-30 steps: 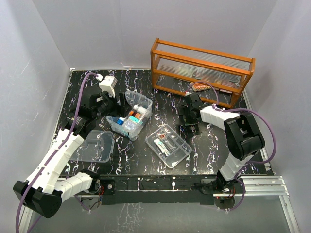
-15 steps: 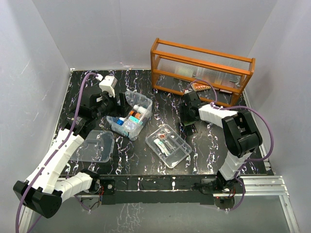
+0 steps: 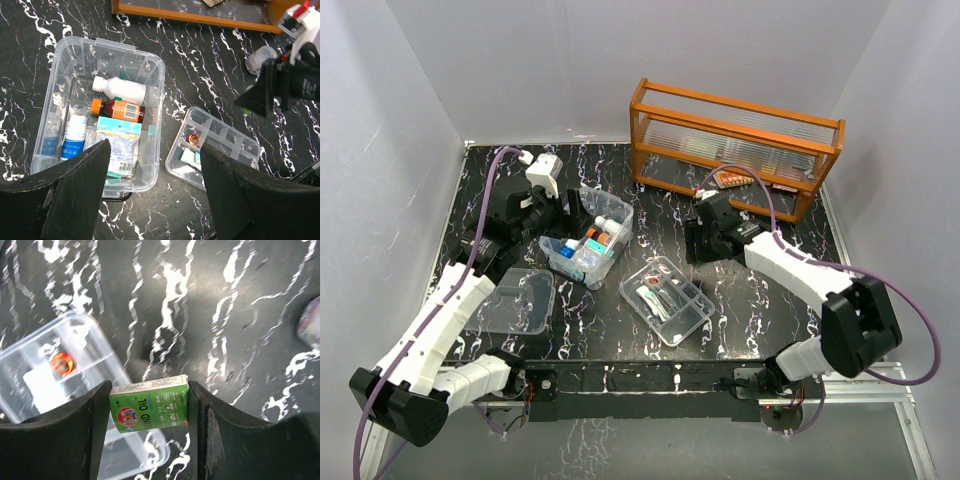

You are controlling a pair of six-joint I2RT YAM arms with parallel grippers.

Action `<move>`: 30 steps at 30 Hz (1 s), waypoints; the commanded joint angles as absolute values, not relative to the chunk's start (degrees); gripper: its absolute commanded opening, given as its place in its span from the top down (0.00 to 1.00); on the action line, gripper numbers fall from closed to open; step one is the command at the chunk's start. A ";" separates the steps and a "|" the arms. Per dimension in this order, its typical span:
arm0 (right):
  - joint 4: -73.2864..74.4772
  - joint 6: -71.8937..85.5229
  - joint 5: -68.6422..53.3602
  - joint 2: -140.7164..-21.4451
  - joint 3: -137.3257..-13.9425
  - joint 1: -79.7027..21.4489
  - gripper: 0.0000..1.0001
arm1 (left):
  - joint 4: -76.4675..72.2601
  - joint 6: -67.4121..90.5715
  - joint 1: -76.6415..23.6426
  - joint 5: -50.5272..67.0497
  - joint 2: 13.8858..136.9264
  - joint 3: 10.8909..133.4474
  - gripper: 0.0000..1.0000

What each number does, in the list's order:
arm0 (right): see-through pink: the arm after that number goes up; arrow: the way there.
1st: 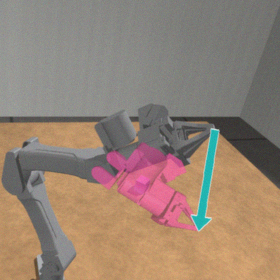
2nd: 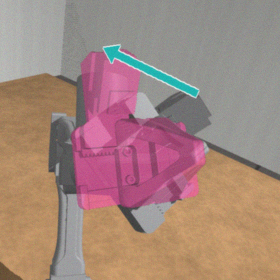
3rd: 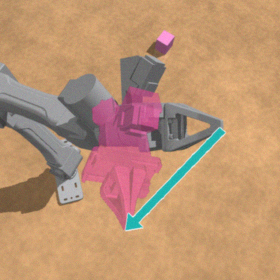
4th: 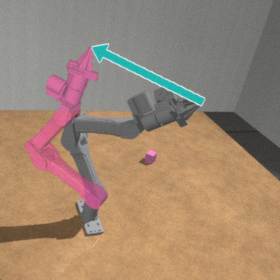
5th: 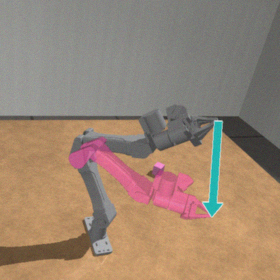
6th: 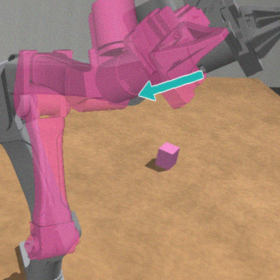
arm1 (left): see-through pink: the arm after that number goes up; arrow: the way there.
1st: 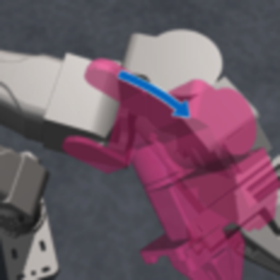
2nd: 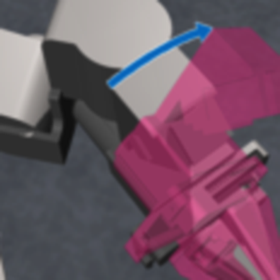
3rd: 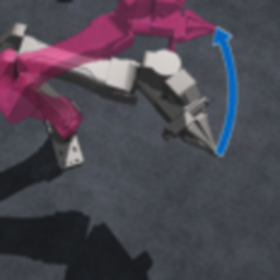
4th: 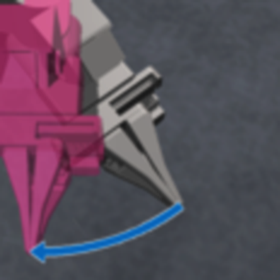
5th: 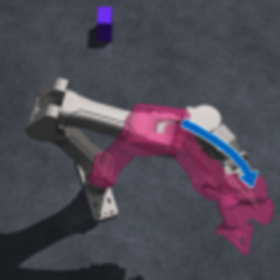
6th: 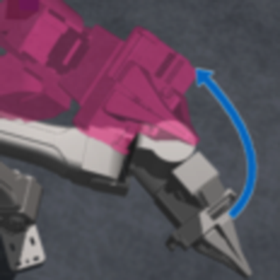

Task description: Organize the medicine kit

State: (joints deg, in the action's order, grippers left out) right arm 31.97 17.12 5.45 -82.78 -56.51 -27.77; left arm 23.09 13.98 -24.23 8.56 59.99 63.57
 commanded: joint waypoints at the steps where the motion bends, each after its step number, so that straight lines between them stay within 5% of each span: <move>1: 35.79 20.77 5.93 -77.46 -53.89 -33.49 0.46 | 20.95 14.88 -24.17 10.15 60.13 62.48 0.29; 13: 37.41 28.53 7.21 -72.69 -48.13 -51.08 0.45 | 20.57 15.97 -24.17 10.55 60.24 62.17 0.29; 30: 30.64 29.15 9.05 -79.03 -43.74 -55.63 0.44 | 20.63 16.17 -24.17 10.45 59.80 61.69 0.29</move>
State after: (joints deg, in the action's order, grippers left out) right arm 36.34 28.84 7.46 -77.97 -44.21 -55.44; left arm 21.98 15.68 -24.23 9.67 60.75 61.76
